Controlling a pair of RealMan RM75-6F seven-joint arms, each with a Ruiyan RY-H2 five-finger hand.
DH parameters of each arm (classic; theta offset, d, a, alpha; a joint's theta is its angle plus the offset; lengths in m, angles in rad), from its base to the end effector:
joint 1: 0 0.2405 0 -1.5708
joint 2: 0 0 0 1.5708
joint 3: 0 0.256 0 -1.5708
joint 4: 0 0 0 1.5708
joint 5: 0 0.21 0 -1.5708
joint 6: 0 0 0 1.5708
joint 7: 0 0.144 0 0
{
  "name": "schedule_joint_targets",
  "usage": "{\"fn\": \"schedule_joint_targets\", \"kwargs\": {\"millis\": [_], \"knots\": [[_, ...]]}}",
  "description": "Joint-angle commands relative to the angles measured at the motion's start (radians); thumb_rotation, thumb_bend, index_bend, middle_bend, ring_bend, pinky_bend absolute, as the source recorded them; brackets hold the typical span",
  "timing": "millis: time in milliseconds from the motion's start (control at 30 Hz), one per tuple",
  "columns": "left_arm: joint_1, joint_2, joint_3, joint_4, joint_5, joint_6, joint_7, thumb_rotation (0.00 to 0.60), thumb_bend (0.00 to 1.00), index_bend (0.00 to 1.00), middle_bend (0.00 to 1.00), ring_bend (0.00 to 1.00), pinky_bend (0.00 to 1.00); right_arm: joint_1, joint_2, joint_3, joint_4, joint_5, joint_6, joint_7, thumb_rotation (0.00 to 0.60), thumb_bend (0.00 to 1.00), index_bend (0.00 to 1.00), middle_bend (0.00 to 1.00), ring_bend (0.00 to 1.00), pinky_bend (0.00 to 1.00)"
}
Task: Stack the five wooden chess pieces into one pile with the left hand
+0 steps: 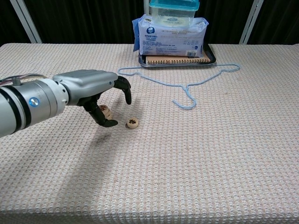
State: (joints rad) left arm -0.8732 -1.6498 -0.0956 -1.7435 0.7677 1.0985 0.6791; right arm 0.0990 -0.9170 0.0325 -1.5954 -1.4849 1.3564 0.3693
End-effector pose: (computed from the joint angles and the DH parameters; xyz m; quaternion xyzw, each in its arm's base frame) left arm -0.0888 0.2866 -0.0597 -0.7776 -0.4058 -0.3096 0.3671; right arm -0.3354 -0.1820 0.2125 0.5691 -0.4742 0.3893 0.5474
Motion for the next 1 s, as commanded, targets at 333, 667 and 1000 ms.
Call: {"fn": "schedule_joint_targets", "kwargs": {"millis": [333,667,1000], "knots": [[-0.008,-0.035,-0.011,0.057,0.019,-0.058,-0.048,0.6,0.26,0.37,0.08,0.0,0.0,-0.016,0.006,0.004,0.004,-0.015,0.041,0.027,0.6,0.12,0.0,0.0,0.0,0.0],[-0.009,-0.051,-0.016,0.099,0.045,-0.093,-0.09,0.6,0.26,0.38,0.08,0.0,0.0,-0.025,0.007,0.004,0.008,-0.029,0.064,0.04,0.6,0.12,0.0,0.0,0.0,0.0],[-0.013,-0.077,-0.02,0.154,0.049,-0.127,-0.118,0.6,0.26,0.39,0.08,0.0,0.0,-0.031,0.007,0.006,0.013,-0.033,0.078,0.052,0.6,0.12,0.0,0.0,0.0,0.0]]}}
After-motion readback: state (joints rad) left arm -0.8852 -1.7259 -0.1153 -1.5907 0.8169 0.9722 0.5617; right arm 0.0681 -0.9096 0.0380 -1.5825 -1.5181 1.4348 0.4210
